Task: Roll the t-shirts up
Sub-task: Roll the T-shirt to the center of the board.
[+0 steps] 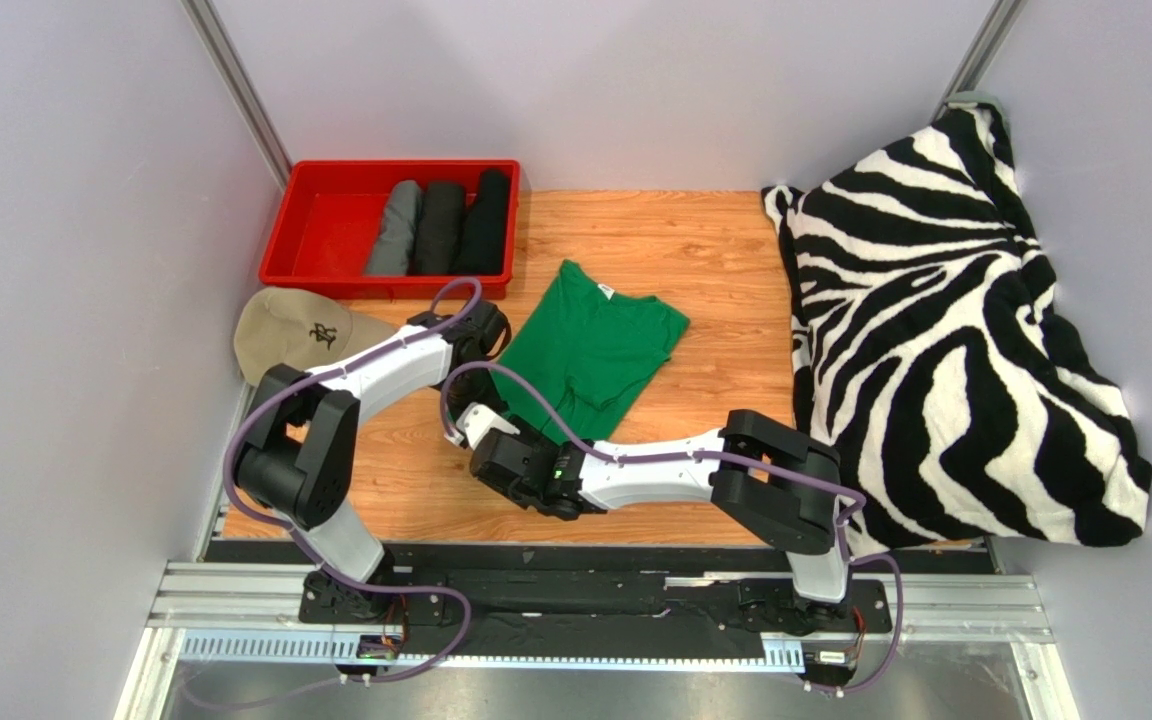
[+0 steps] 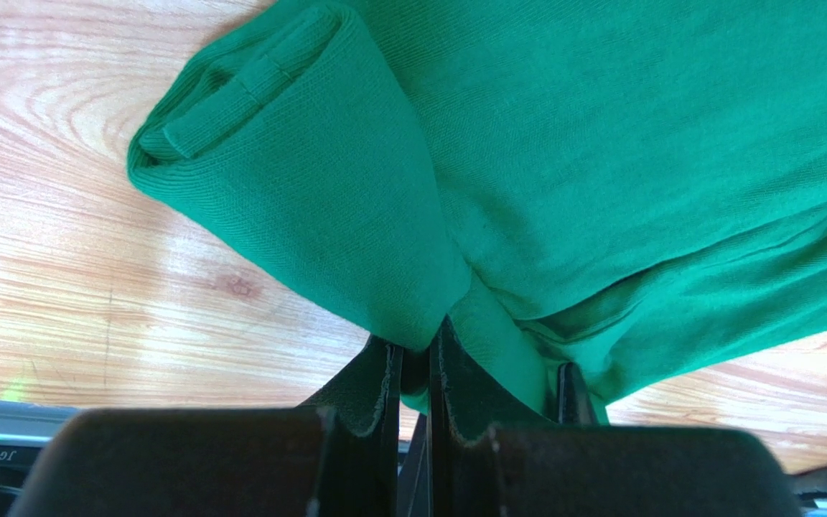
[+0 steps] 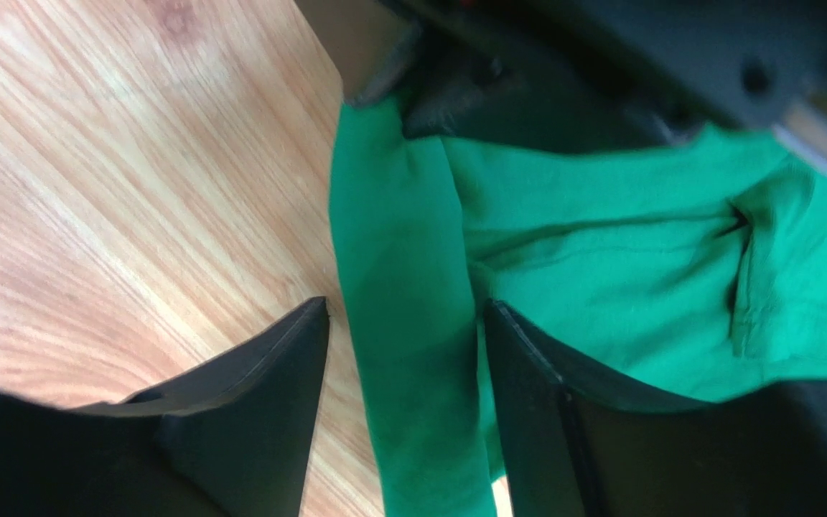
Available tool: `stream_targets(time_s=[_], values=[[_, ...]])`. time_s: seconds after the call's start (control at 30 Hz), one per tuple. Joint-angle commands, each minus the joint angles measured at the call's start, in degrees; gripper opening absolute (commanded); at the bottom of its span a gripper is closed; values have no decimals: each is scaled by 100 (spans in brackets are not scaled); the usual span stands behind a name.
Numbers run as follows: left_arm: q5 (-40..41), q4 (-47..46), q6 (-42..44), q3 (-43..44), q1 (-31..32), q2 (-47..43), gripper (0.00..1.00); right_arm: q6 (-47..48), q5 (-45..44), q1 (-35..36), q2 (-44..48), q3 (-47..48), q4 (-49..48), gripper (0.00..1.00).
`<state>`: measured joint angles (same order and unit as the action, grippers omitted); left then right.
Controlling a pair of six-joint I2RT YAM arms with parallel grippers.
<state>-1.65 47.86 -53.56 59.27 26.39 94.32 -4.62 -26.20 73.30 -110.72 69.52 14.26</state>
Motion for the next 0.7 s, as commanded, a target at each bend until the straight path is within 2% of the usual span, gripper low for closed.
stream_targets(time_s=[0.0,0.03,0.17,0.27,0.3,0.47,0.5,0.67], values=[[-55,110,74,243,41,60,5,15,-97,27,-108,308,6,53],[-55,110,65,243,41,69,5,-12,-70,18,-108,299,24,45],[-55,101,144,287,33,69,11,-179,175,-52,-64,221,103,32],[-90,31,231,314,24,7,29,-355,702,-236,58,80,42,29],[-99,-21,258,349,15,-28,42,-399,1052,-307,102,-33,16,29],[-283,-250,451,384,-212,-432,64,-838,2362,-913,296,-324,-248,28],[-318,-259,452,367,-257,-580,64,-908,2895,-1140,314,-438,-379,28],[-459,-531,452,148,-486,-1099,64,-1444,4270,-1836,226,-632,-687,27]])
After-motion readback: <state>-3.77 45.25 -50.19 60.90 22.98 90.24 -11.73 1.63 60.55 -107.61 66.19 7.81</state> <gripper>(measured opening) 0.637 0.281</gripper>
